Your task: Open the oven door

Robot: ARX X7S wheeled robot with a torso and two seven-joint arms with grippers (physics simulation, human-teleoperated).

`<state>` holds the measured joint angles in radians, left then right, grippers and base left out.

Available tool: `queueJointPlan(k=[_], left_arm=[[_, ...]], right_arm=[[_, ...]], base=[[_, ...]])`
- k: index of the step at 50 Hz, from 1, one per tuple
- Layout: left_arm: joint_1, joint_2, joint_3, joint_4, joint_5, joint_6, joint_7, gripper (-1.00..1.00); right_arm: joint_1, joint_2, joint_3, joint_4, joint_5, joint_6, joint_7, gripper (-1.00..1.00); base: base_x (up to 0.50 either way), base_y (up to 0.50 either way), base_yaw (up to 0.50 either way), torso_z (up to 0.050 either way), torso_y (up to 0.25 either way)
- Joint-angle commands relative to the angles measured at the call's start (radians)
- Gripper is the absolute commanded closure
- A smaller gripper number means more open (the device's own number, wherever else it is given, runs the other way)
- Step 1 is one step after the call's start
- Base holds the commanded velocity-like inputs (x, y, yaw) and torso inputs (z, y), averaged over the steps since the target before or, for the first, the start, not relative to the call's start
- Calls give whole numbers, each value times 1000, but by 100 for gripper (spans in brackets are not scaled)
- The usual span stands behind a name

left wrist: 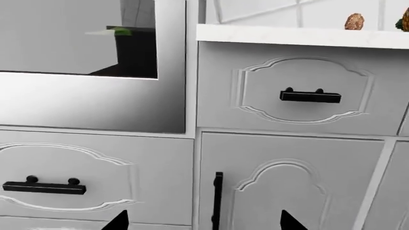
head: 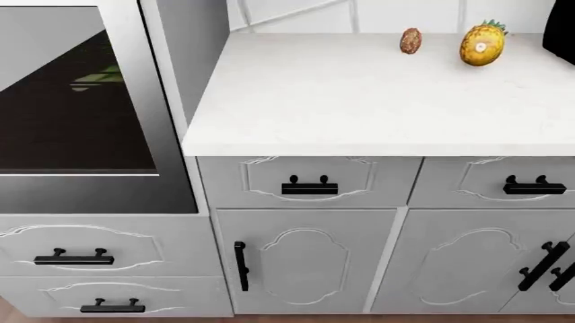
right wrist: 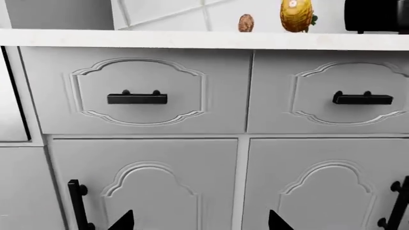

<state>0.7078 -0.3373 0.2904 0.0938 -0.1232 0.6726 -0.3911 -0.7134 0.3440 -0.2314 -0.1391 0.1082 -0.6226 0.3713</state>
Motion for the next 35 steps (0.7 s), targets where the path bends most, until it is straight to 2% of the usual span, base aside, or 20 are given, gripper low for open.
queueJointPlan(k=[1,5,35], left_arm=[[49,-105,111,-19,-24,98,-131,-100],[48,-111,118,-15,-24,98,-139,-100],[29,-146,161,-11,-11,83,-196,-100]], right_arm=[[-56,245,-249,25,-13,-157,362,-100],[-34,272,-296,32,39,-180,322,-100],[-12,295,-333,40,35,-202,365,-100]], base=[[0,0,0,0,0],[47,0,0,0,0],[500,-3,0,0,0]])
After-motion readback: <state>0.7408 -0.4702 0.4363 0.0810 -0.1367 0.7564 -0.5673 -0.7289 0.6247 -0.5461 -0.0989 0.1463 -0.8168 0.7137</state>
